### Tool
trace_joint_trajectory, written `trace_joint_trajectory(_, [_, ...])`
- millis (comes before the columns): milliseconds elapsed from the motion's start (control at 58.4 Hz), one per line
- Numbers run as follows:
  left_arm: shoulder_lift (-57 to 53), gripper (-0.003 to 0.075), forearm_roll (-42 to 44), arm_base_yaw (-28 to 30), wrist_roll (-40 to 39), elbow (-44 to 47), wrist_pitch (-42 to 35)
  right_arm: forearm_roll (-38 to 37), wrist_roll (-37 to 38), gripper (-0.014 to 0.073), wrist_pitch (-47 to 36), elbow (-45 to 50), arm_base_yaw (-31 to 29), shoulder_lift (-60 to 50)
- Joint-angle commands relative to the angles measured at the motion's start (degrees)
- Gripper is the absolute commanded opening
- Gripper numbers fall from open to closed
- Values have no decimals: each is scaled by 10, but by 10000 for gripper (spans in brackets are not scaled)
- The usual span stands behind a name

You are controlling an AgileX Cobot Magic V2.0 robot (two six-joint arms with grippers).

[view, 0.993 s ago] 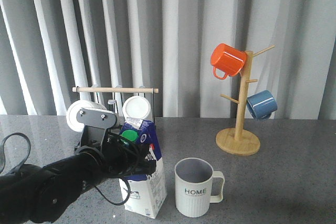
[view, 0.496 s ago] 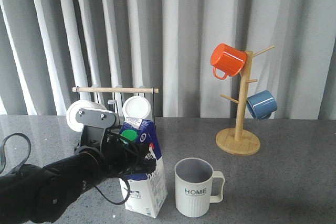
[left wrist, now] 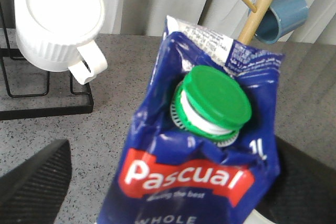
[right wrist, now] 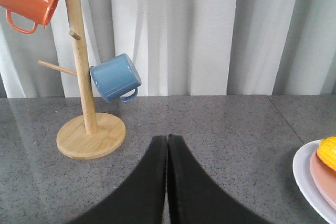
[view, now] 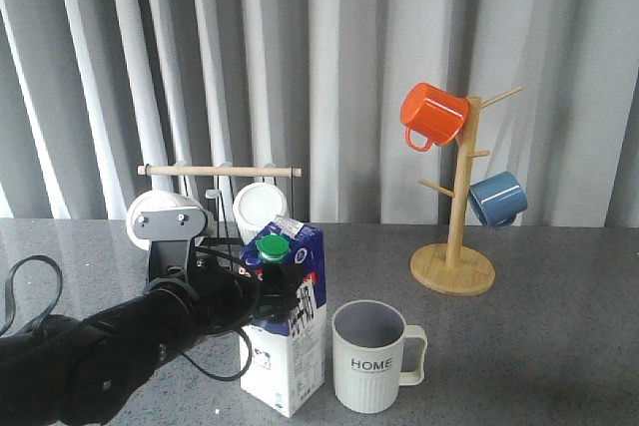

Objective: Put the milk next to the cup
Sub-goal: 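Lower the milk carton beside the white mug and release it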

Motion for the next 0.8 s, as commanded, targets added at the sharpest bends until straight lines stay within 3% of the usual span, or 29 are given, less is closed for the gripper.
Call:
trace_joint_trajectory(0, [-24, 685, -3, -1, 1, -13, -43, 0, -2, -9, -19, -18, -4, -11])
trace_joint_trajectory(787, [-108, 654, 3, -14, 12, -13, -66, 0, -2, -9, -19, -18, -4, -11])
